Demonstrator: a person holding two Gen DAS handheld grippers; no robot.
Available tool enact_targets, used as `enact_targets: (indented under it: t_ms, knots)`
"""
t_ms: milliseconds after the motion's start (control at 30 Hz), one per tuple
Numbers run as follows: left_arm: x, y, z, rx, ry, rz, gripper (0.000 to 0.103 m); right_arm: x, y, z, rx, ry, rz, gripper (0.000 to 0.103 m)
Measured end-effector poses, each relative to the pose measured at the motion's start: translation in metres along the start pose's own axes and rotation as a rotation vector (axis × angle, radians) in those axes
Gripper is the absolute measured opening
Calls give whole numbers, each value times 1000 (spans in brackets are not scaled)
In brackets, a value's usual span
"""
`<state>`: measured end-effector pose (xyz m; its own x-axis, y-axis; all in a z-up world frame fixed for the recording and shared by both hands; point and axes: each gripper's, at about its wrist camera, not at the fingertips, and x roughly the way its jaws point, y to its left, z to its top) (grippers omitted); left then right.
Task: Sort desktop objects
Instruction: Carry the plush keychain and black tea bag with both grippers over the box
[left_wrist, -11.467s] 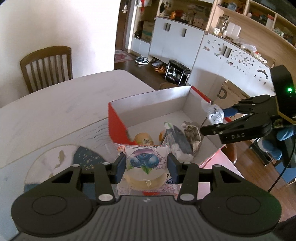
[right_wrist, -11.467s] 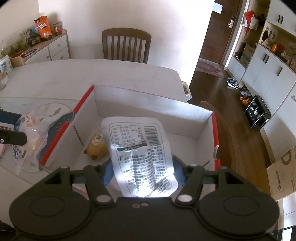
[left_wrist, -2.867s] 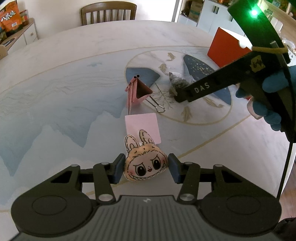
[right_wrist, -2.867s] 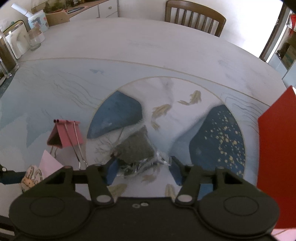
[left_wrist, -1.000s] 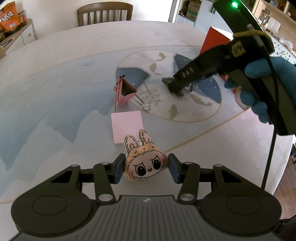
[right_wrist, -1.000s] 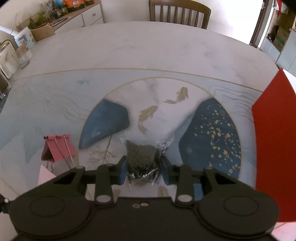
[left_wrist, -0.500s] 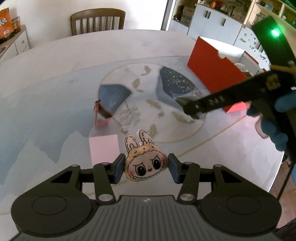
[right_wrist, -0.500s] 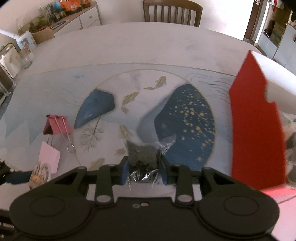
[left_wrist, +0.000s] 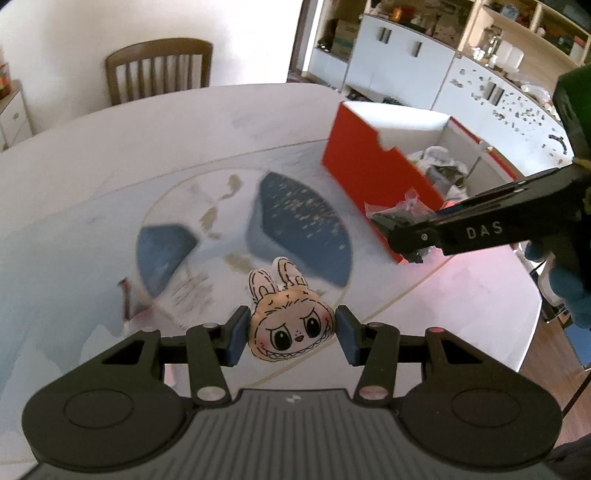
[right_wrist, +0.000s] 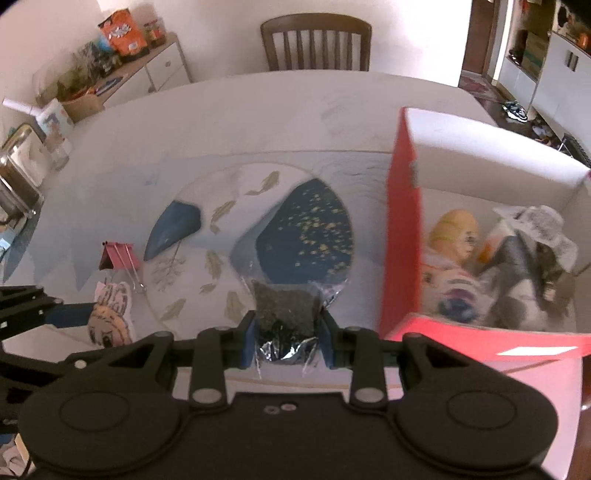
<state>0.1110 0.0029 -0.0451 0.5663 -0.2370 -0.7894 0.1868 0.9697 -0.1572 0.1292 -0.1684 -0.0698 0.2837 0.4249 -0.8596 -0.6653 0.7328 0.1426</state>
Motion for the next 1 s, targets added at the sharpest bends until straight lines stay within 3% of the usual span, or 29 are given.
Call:
enact_targets:
  t_ms: [500, 1000]
  knots:
    - [15, -74, 60, 96, -55, -68, 49, -54, -67, 1, 42, -79, -26, 33]
    - [51, -140, 104, 179, -63, -86, 49, -73, -151, -1, 95, -122, -86, 33]
